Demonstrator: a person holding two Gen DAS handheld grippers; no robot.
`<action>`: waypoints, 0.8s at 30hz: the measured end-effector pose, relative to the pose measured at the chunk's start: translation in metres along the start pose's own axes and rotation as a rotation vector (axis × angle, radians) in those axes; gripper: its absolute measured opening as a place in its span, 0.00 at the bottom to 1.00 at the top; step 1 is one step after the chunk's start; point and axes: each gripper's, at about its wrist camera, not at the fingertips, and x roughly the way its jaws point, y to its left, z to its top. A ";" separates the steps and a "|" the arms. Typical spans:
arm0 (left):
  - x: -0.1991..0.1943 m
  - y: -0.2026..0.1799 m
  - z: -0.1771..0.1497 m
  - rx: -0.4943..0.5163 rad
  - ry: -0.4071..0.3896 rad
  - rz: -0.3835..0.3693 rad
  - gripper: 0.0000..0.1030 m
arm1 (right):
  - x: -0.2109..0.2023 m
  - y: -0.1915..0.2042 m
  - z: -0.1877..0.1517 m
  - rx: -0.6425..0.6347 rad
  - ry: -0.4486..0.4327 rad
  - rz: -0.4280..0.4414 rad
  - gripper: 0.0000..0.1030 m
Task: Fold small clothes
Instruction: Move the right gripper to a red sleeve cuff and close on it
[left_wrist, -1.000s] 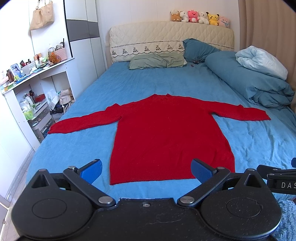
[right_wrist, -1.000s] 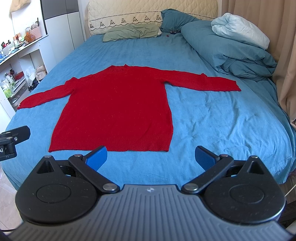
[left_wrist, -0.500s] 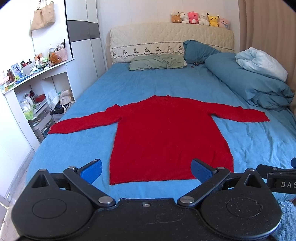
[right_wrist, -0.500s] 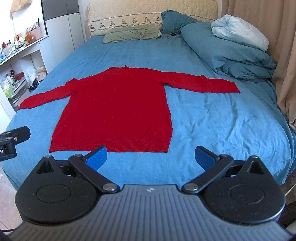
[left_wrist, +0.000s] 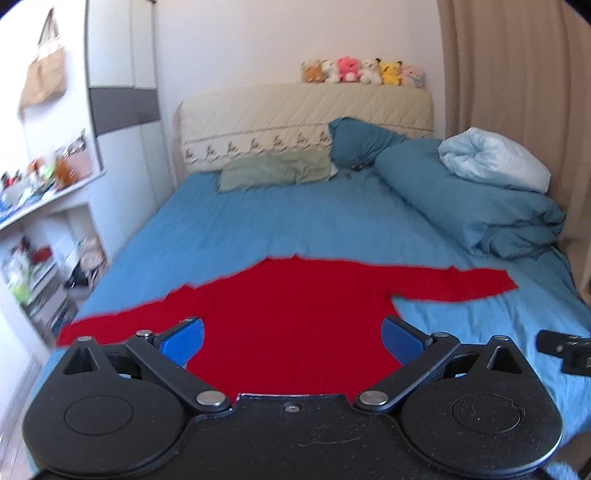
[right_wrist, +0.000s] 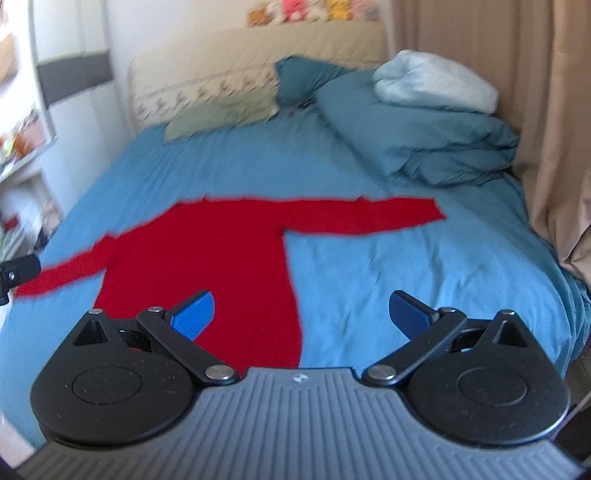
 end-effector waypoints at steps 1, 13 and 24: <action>0.011 -0.004 0.010 0.000 -0.007 -0.006 1.00 | 0.009 -0.008 0.010 0.019 -0.012 -0.012 1.00; 0.189 -0.063 0.079 0.016 0.069 -0.088 1.00 | 0.180 -0.115 0.083 0.136 -0.026 -0.142 1.00; 0.362 -0.114 0.047 0.051 0.277 -0.118 1.00 | 0.341 -0.192 0.052 0.295 0.023 -0.202 1.00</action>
